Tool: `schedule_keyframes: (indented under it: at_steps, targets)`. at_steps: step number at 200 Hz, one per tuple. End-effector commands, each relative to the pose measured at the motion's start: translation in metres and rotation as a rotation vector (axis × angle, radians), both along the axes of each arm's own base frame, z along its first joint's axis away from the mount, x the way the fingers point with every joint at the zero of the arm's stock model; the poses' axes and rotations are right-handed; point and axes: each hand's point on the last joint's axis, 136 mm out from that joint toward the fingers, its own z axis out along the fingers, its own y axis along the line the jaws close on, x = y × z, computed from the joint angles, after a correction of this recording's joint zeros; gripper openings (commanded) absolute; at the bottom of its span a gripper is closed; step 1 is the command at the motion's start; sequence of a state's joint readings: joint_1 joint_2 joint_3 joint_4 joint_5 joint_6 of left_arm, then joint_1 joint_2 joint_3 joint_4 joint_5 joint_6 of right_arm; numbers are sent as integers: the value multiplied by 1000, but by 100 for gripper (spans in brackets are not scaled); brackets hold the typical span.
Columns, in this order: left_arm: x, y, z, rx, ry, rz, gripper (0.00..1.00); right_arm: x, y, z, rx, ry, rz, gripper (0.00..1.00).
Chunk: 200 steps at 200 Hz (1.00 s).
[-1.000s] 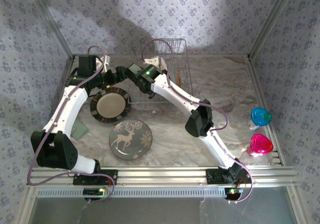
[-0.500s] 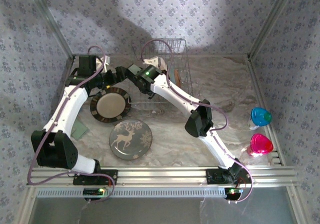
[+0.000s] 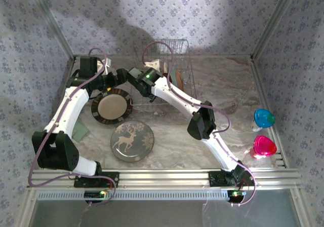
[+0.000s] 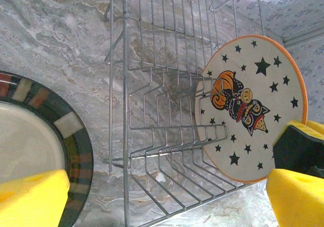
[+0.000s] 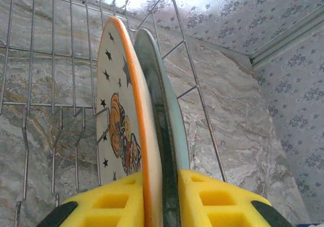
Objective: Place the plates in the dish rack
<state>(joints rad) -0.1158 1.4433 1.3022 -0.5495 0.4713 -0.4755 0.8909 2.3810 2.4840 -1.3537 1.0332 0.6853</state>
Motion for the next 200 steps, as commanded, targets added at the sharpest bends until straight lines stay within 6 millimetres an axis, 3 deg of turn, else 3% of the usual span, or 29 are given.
schedule_keyframes:
  at_steps: [1, 41, 73, 116, 156, 200]
  targets:
    - [1, -9, 11, -36, -33, -33, 100, -12, -9, -3, -38, 29, -20, 23]
    - [1, -9, 11, -38, -32, -33, 99, -16, -11, 1, -35, 29, -23, 24]
    - [1, -9, 11, -33, -35, -32, 99, -23, -9, 18, -8, 1, -11, 26]
    - [1, -8, 10, -27, -34, -30, 99, -32, -8, 44, 64, -35, 2, 45]
    - [1, -7, 8, -23, -31, -27, 99, -41, -5, 58, 134, -45, 20, 58]
    - [1, -5, 6, -8, -25, -20, 100, -52, -1, 76, 217, -48, 64, 79]
